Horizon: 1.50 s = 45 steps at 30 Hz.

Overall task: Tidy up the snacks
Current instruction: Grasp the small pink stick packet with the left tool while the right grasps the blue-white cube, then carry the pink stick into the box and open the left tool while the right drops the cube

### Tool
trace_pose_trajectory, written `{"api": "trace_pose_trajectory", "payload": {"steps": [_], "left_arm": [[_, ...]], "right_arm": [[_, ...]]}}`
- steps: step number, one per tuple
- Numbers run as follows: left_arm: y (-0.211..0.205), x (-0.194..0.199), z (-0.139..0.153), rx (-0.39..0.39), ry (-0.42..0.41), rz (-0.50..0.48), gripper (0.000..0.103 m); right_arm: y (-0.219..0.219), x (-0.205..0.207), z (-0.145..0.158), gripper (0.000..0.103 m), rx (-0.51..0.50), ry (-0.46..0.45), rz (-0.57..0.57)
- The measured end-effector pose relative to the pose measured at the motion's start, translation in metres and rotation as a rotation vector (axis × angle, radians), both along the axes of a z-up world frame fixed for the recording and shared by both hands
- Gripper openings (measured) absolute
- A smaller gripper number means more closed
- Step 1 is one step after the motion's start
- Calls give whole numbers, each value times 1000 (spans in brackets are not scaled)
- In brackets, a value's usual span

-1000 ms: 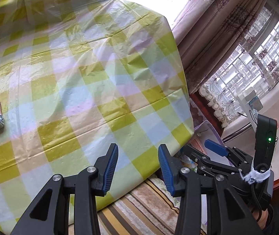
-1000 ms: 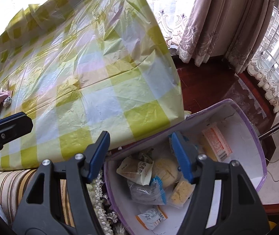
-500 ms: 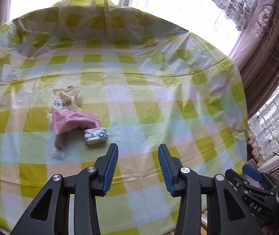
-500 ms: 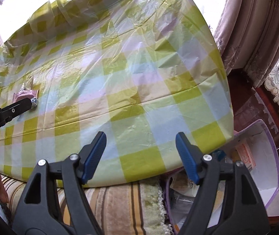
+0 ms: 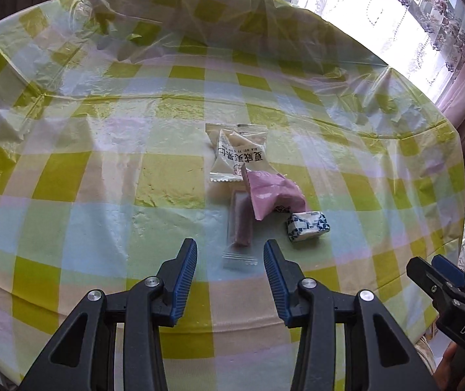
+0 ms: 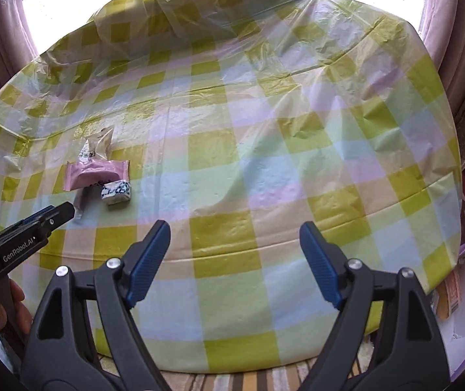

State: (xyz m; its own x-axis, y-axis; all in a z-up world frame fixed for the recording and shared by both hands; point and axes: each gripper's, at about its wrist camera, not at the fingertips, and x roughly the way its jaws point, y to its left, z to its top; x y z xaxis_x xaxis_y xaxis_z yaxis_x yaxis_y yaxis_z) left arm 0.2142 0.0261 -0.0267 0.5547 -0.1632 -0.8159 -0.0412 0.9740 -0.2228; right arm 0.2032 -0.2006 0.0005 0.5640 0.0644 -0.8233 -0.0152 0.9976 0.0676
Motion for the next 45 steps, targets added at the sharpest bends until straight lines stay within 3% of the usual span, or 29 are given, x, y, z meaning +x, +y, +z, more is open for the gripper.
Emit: {"api": "trace_pose_trajectory", "payload": {"steps": [8, 10, 12, 13, 17, 29, 32, 38, 40, 45], "left_arm": [[-15, 20, -8, 61, -23, -73, 44], [-18, 21, -9, 104, -34, -84, 38], [-17, 20, -9, 140, -39, -77, 23], [-15, 20, -9, 143, -40, -74, 20], [-1, 17, -10, 76, -45, -63, 15], [30, 5, -10, -6, -57, 53, 14], [34, 2, -9, -17, -64, 66, 14], [31, 0, -9, -23, -66, 60, 14], [31, 0, -8, -22, -68, 61, 14], [30, -2, -7, -25, -76, 61, 14]], "right_arm": [[42, 17, -7, 83, -14, -21, 66], [48, 22, -11, 83, -16, -15, 77], [53, 26, -16, 83, -12, -6, 87], [56, 28, -17, 83, -10, -1, 91], [70, 32, -22, 83, -8, 7, 122], [104, 46, -32, 83, -28, 11, 182], [110, 48, -36, 78, -36, 19, 193], [117, 48, -41, 53, -71, 11, 211], [117, 47, -40, 38, -71, 7, 215], [114, 44, -39, 38, -69, 5, 215]]}}
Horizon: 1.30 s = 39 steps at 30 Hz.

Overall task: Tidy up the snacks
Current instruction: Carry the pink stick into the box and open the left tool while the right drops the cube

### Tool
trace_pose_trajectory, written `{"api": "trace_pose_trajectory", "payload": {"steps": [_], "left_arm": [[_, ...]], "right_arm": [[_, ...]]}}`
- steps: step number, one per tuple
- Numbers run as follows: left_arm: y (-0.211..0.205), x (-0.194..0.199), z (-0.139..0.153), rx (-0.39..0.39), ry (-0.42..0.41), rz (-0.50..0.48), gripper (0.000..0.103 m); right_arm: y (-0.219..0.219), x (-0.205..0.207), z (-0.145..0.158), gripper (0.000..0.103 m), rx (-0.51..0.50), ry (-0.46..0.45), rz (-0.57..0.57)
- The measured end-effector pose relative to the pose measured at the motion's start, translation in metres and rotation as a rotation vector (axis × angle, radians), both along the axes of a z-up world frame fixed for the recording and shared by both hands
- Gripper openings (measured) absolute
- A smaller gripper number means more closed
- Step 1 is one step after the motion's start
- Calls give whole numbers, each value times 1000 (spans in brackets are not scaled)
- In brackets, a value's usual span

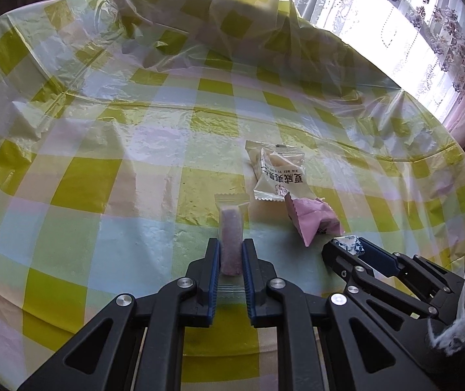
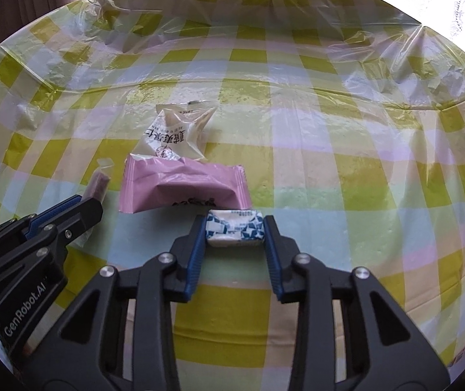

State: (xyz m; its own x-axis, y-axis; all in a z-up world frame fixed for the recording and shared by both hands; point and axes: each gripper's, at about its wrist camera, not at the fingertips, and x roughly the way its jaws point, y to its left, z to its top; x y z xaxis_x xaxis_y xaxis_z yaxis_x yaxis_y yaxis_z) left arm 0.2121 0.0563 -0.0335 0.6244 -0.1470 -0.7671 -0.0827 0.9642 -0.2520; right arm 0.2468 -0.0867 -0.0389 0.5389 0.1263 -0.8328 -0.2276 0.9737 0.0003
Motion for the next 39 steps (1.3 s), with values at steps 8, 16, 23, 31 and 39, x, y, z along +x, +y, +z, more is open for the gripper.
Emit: {"api": "trace_pose_trajectory", "payload": {"steps": [8, 16, 23, 31, 39], "left_arm": [[-10, -11, 14, 14, -27, -8, 14], [-35, -28, 41, 28, -67, -50, 14], [-78, -45, 50, 35, -65, -153, 14], [-128, -65, 53, 43, -48, -260, 14], [-169, -81, 55, 51, -38, -354, 14]], "right_arm": [[-14, -13, 8, 37, 17, -7, -20], [-37, -33, 25, 37, 39, -23, -40], [-71, -55, 37, 37, 60, -32, -93], [-114, -78, 44, 37, 86, -31, -158], [-162, -105, 47, 37, 74, -16, -224]]}}
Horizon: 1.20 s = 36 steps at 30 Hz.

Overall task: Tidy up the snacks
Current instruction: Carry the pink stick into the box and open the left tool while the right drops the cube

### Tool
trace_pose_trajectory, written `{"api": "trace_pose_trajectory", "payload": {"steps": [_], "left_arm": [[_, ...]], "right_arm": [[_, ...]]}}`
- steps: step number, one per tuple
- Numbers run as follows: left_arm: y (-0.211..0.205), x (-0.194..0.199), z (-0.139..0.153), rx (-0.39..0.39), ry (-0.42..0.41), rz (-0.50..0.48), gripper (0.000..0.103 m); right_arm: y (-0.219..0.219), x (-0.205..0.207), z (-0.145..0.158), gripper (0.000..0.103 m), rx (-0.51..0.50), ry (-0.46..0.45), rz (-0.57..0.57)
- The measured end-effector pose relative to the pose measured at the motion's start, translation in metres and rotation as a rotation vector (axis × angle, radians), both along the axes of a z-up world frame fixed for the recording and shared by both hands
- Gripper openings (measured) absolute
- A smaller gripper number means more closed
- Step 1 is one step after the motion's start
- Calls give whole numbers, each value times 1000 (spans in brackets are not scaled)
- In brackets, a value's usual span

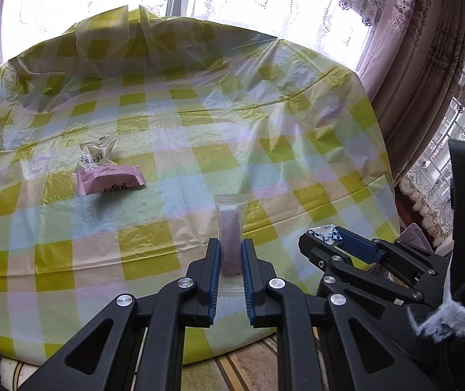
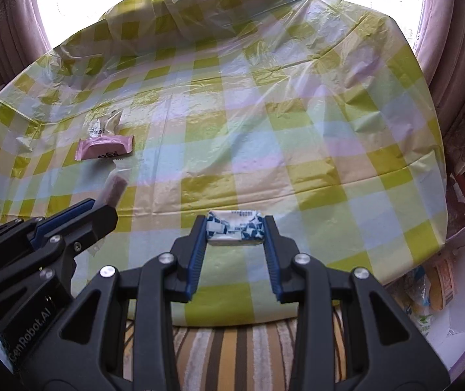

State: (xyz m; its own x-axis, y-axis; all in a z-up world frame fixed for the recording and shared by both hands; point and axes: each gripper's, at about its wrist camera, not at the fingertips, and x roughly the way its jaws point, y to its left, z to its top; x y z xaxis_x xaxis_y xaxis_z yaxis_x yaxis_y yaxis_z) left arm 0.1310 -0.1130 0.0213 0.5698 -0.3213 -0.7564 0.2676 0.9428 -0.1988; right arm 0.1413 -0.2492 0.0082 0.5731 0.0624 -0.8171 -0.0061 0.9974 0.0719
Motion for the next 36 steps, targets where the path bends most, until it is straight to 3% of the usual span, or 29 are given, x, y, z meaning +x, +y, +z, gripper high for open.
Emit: {"api": "trace_pose_trajectory", "payload": {"steps": [19, 36], "left_arm": [[-105, -22, 2, -26, 65, -336, 14], [-176, -38, -11, -15, 157, -543, 14]], "right_arm": [[-135, -53, -2, 38, -90, 46, -214], [-191, -73, -13, 38, -111, 89, -327]]}}
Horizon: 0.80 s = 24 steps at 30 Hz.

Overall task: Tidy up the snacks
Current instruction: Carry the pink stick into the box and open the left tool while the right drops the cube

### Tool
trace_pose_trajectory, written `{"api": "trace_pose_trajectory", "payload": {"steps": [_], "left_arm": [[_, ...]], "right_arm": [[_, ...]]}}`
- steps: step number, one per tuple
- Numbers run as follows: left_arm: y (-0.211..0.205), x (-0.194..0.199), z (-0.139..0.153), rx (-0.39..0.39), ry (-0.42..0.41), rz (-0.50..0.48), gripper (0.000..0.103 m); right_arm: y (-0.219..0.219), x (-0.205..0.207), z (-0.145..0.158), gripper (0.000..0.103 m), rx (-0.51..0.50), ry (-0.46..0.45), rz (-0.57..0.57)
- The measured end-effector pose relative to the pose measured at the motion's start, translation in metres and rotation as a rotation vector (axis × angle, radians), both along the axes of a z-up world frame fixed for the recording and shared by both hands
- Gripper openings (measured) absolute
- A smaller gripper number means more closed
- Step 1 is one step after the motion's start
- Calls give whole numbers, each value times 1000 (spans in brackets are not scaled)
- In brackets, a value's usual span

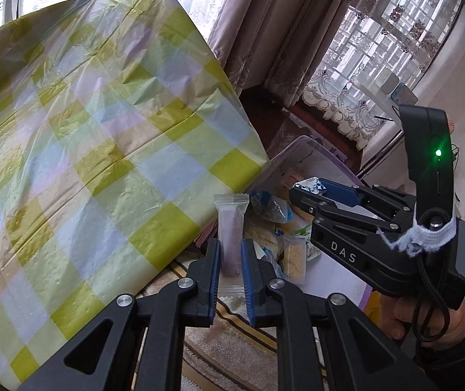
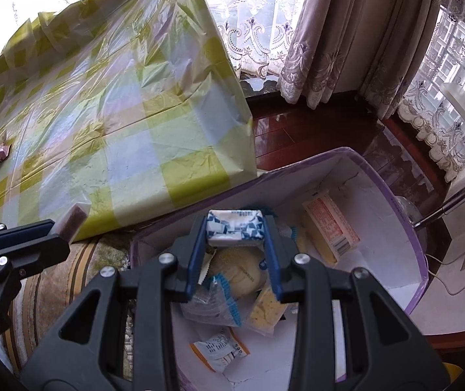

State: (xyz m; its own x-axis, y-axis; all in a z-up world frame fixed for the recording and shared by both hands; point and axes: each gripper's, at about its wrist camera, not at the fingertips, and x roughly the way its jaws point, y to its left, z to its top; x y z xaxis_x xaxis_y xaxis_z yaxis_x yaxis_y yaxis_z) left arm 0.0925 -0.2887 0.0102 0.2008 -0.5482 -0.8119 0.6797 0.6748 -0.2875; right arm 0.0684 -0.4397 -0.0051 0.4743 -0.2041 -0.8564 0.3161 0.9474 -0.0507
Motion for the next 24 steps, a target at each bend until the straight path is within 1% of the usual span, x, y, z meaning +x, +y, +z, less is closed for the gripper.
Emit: {"api": "trace_pose_trajectory", "payload": {"steps": [7, 12, 16, 17, 18, 19, 21, 24], "left_arm": [[-19, -8, -3, 0, 9, -74, 14], [-25, -10, -5, -1, 10, -100, 14], [-30, -11, -11, 8, 43, -129, 17], [-31, -11, -13, 14, 49, -131, 17], [-30, -11, -14, 17, 53, -128, 17], [-30, -10, -15, 16, 58, -123, 17], [-27, -8, -14, 13, 57, -108, 19], [-23, -4, -13, 11, 53, -84, 23]], "right_arm": [[-12, -2, -6, 38, -1, 16, -30], [-15, -1, -8, 38, -4, 23, -40], [-16, 0, -10, 40, -12, 34, -53], [-17, 0, -10, 41, -9, 37, -55], [-17, 1, -11, 49, -7, 40, -57], [-17, 1, -11, 61, -6, 40, -59], [-16, 1, -10, 70, -5, 33, -59], [-13, 3, -10, 70, -6, 38, -52]]}}
